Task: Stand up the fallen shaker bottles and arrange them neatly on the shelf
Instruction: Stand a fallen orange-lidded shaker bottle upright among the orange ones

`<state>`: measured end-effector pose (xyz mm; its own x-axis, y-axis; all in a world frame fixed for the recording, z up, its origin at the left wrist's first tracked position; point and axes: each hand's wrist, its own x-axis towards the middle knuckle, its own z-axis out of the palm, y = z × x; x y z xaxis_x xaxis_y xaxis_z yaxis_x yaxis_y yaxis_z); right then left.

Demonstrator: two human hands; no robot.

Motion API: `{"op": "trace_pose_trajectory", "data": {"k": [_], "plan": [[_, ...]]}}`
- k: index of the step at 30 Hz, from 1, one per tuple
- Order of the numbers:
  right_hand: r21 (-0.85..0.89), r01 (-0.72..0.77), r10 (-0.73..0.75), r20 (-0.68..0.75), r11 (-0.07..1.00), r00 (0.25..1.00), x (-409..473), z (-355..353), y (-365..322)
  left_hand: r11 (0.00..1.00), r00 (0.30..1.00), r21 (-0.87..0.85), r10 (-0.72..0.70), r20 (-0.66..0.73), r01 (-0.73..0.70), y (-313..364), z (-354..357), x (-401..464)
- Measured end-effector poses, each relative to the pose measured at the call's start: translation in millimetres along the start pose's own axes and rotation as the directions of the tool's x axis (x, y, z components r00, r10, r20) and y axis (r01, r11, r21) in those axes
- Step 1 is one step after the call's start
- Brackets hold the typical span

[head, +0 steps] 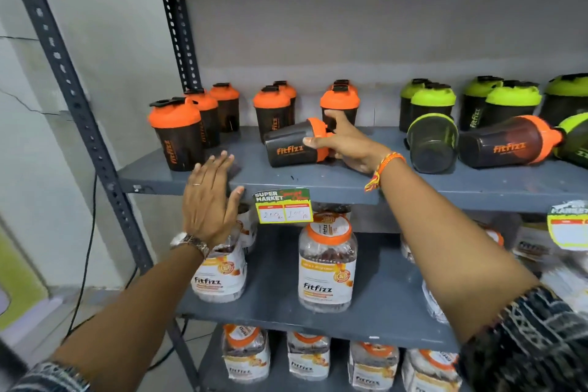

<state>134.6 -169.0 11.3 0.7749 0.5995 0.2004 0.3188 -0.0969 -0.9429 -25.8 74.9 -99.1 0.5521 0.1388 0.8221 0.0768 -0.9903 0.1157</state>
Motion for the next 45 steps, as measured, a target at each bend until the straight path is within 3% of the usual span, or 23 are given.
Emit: {"op": "trace_pose_trajectory", "data": {"k": [3, 10, 16, 19, 22, 27, 34, 45], "plan": [[0.162, -0.046, 0.052, -0.030, 0.986, 0.998, 5, 1, -1, 0.998, 0.998, 0.013, 0.055, -0.021, -0.055, -10, 5, -4], [0.113, -0.049, 0.066, -0.156, 0.992, 0.986, 10, 17, -2, 0.996, 0.993, 0.006, 0.093, -0.071, -0.092, -15, 11, -5], [0.191, 0.026, 0.031, -0.288, 0.981, 0.957, 2, 28, -9, 0.996, 0.996, -0.014, 0.083, -0.036, -0.083, -13, 8, -5], [0.134, 0.097, -0.047, -0.334, 0.986, 0.941, 0, 33, -19, 0.997, 0.997, -0.020, 0.080, -0.006, -0.080, -12, 4, -6], [-0.100, 0.171, -0.197, -0.391, 0.980, 0.899, 1, 39, -33, 0.998, 0.998, -0.019, 0.062, 0.021, -0.062, -11, 0, -7], [-0.314, 0.236, -0.329, -0.289, 0.920, 0.899, 7, 50, -56, 0.998, 0.998, -0.035, 0.053, 0.039, -0.052, -7, -6, -8], [-0.576, 0.278, -0.400, -0.093, 0.769, 0.912, 12, 75, -86, 0.999, 0.995, -0.037, 0.023, 0.099, -0.019, -6, -10, -9], [-0.736, 0.305, -0.429, 0.023, 0.604, 0.903, 13, 98, -93, 0.999, 0.993, -0.030, 0.040, 0.108, -0.037, -8, -13, -9]]}}
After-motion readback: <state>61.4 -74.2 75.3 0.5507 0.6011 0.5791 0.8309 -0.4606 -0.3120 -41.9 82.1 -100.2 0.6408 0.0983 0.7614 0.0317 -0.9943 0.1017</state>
